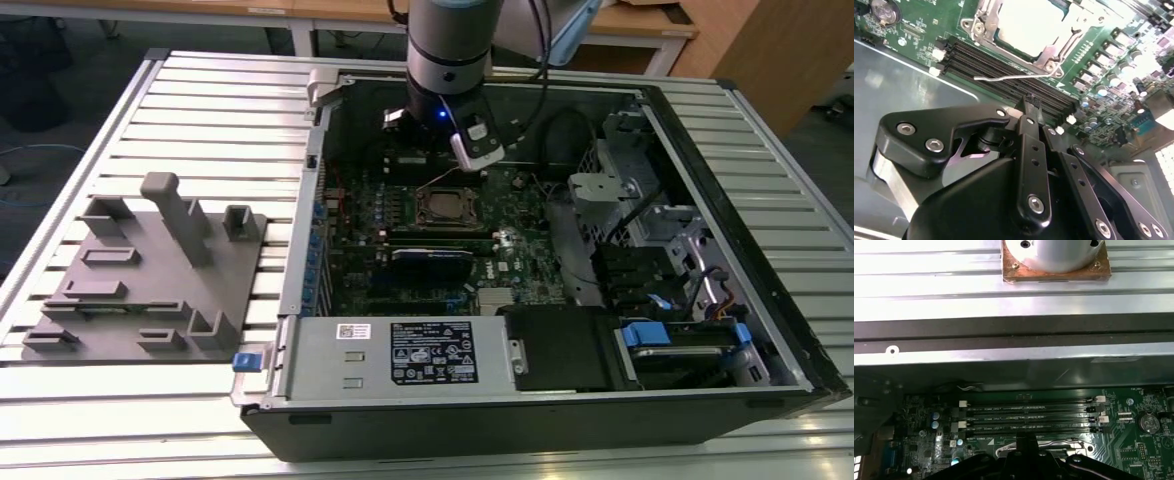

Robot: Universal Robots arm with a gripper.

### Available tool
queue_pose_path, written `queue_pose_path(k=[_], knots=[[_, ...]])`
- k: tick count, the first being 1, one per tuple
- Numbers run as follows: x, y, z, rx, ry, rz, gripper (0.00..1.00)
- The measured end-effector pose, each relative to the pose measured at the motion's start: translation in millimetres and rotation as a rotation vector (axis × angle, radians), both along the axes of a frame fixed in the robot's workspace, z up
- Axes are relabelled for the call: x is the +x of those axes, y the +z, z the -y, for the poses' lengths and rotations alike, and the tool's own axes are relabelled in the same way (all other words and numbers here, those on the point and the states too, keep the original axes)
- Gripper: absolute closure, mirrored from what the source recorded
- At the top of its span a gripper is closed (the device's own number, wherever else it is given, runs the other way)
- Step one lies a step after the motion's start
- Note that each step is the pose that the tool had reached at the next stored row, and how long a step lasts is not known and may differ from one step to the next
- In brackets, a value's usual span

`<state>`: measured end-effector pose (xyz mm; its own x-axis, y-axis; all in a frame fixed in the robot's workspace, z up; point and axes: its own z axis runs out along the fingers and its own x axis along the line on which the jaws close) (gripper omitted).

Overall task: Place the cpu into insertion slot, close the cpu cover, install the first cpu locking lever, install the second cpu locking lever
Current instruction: 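Install the first cpu locking lever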

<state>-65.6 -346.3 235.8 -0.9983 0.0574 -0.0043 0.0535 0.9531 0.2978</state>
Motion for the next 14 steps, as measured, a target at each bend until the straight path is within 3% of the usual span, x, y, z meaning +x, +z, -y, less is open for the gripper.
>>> queue_pose_path(k=[7, 14], knots=[[9.2, -3.9, 0.1, 0.0003, 0.000, 0.0000, 0.89], [12.1, -9.0, 0.0, 0.0007, 0.000, 0.0000, 0.89]])
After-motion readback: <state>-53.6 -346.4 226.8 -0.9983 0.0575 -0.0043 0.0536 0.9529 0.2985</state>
